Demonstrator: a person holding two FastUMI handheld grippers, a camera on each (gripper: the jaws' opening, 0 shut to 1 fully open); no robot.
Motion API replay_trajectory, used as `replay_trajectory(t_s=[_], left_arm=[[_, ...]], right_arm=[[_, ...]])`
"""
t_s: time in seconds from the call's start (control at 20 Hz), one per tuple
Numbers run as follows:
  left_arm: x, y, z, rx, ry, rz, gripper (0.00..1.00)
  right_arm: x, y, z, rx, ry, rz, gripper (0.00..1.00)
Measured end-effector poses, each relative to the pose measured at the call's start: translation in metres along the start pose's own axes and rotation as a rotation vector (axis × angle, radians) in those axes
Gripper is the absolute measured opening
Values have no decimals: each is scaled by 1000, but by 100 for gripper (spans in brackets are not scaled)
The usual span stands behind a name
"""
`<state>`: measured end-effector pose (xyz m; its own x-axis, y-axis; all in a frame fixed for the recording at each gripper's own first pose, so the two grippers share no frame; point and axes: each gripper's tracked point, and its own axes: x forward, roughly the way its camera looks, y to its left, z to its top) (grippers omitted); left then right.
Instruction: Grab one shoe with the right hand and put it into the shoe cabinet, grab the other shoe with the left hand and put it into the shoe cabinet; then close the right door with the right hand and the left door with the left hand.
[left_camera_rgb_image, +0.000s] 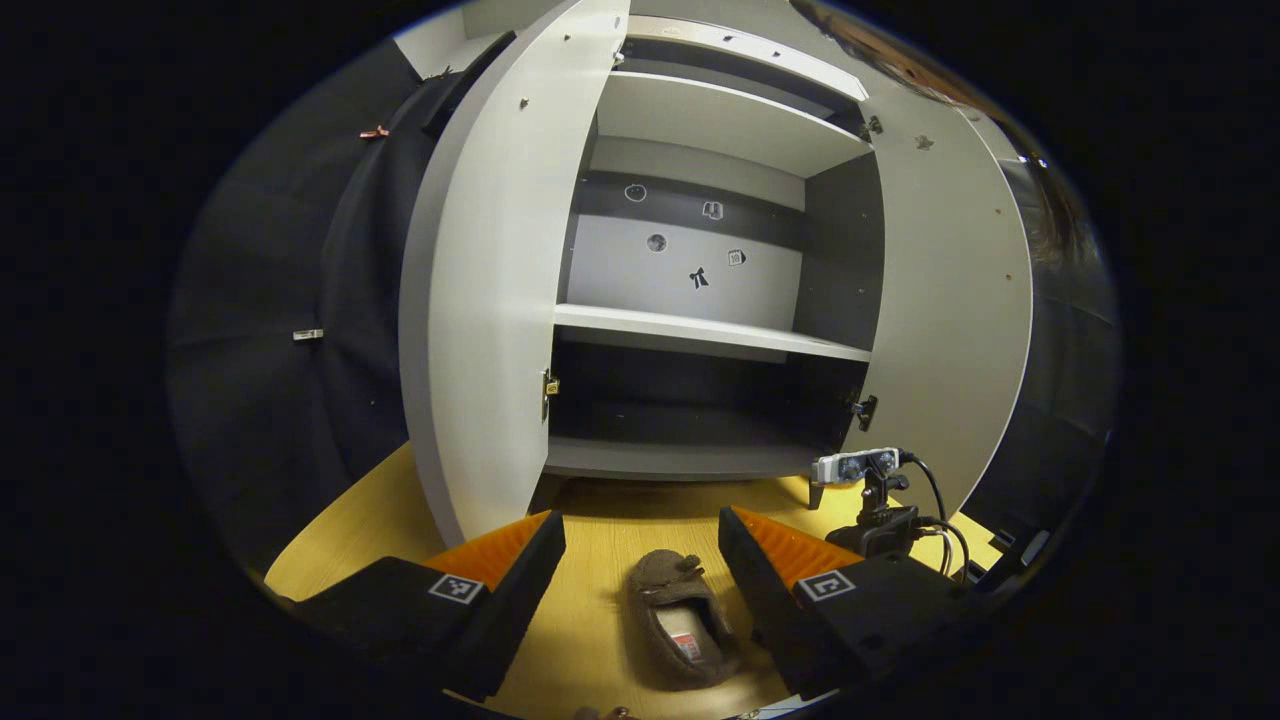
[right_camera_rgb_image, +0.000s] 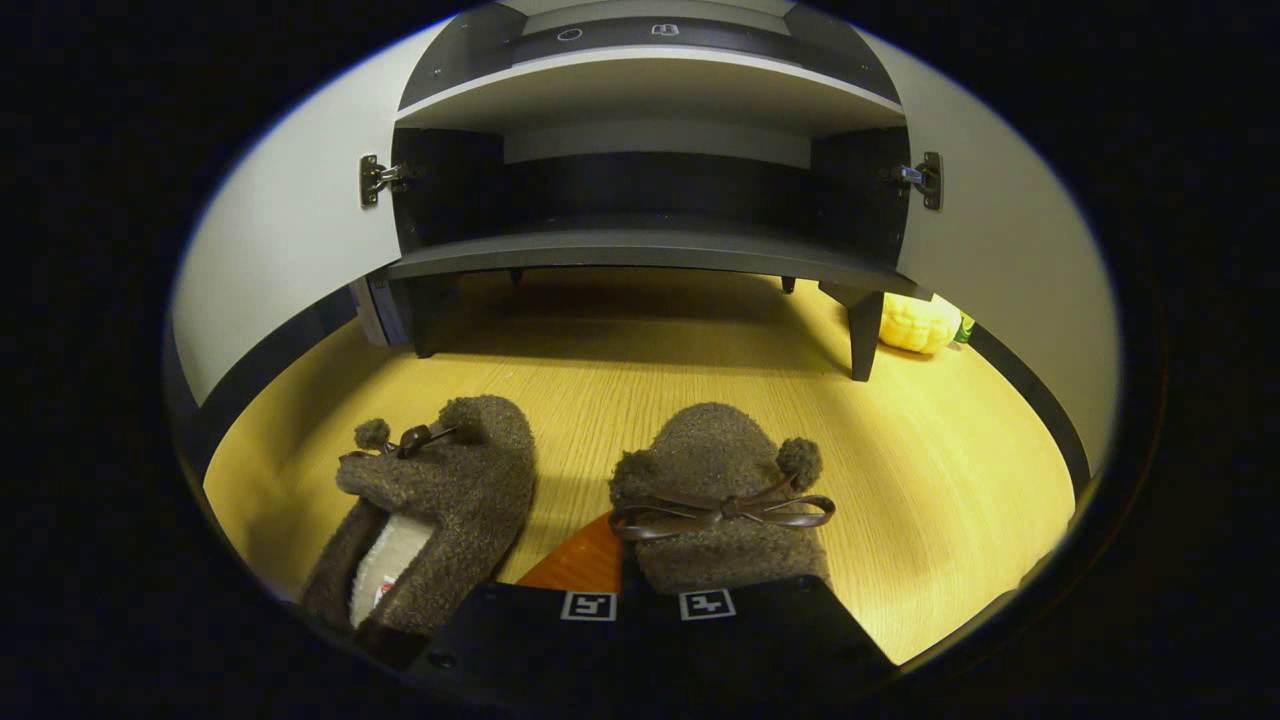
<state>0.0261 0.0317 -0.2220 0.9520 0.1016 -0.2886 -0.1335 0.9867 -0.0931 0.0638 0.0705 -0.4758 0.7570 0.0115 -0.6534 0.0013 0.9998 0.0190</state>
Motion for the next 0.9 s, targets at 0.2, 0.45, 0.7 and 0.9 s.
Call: replay_trajectory(t_s=[0.2,0.45,0.7,0.9], left_arm=[[-4,-3,15,15,-30,-10,98],[-22,-16,48,43,-84,-60,98],[-44,-26,89,36,-142,-83,98],[-65,-33,112,83,-182,-90,98]], right_arm=[[-26,6,27,6,-4,68,8],[-93,6,144,-52,-193,105,8],[-143,4,250,-67,-350,100,8],[-158,-5,328,-89,-436,68,8]])
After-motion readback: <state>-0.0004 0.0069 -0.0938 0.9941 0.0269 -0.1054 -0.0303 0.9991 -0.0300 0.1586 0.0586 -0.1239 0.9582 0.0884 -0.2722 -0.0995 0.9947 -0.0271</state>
